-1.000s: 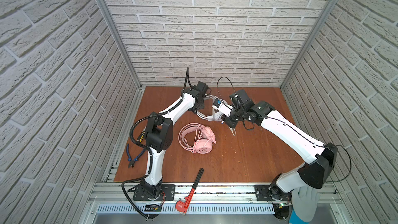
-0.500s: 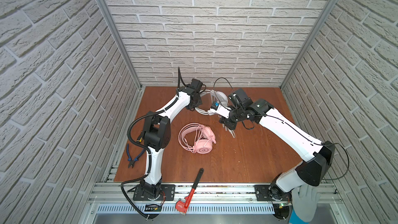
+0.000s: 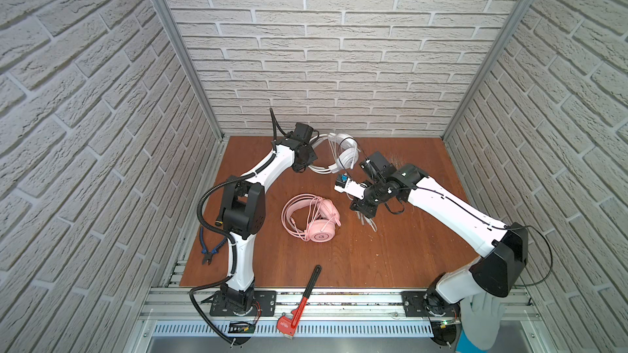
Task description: Wrap the headphones
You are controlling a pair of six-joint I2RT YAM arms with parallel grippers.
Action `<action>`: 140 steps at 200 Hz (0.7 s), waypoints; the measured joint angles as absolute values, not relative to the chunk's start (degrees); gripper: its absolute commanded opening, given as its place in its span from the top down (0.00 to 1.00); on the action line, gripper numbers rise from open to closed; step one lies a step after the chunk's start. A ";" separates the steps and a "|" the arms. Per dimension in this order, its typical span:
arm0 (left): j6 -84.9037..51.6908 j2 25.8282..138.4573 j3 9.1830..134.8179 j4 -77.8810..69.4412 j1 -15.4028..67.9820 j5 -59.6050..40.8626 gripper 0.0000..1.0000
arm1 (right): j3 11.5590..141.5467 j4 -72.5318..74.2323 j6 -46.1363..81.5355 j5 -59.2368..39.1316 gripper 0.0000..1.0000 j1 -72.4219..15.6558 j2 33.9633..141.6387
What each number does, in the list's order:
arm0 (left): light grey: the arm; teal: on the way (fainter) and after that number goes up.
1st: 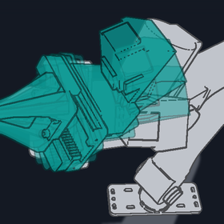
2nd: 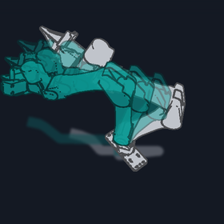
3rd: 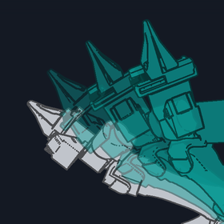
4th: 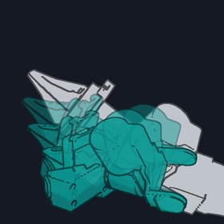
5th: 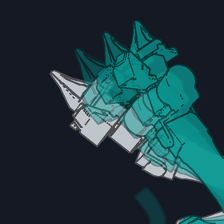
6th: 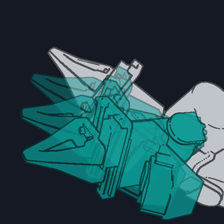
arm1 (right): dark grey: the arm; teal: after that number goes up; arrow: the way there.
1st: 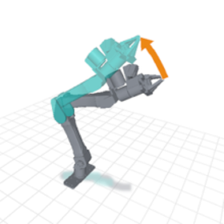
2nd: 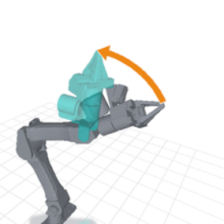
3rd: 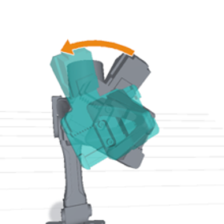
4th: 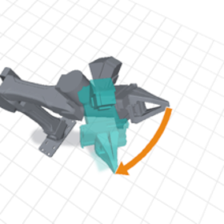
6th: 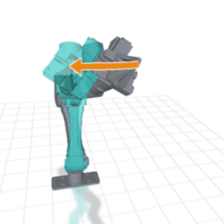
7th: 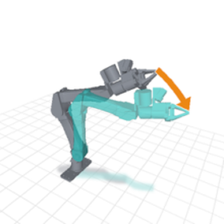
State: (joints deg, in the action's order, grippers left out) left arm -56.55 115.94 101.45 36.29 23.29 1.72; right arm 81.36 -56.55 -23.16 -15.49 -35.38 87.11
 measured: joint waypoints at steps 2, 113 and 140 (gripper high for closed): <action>-56.69 115.77 101.32 36.14 23.24 1.58 1.00 | 81.30 -56.58 -23.11 -15.55 0.95 -35.38 87.09; -55.53 114.93 99.57 36.73 23.42 2.70 1.00 | 82.65 -56.62 -22.92 -19.57 0.95 -35.75 85.78; -53.32 116.33 100.12 39.53 24.34 3.38 1.00 | 86.24 -56.58 -23.00 -19.27 0.95 -35.75 85.69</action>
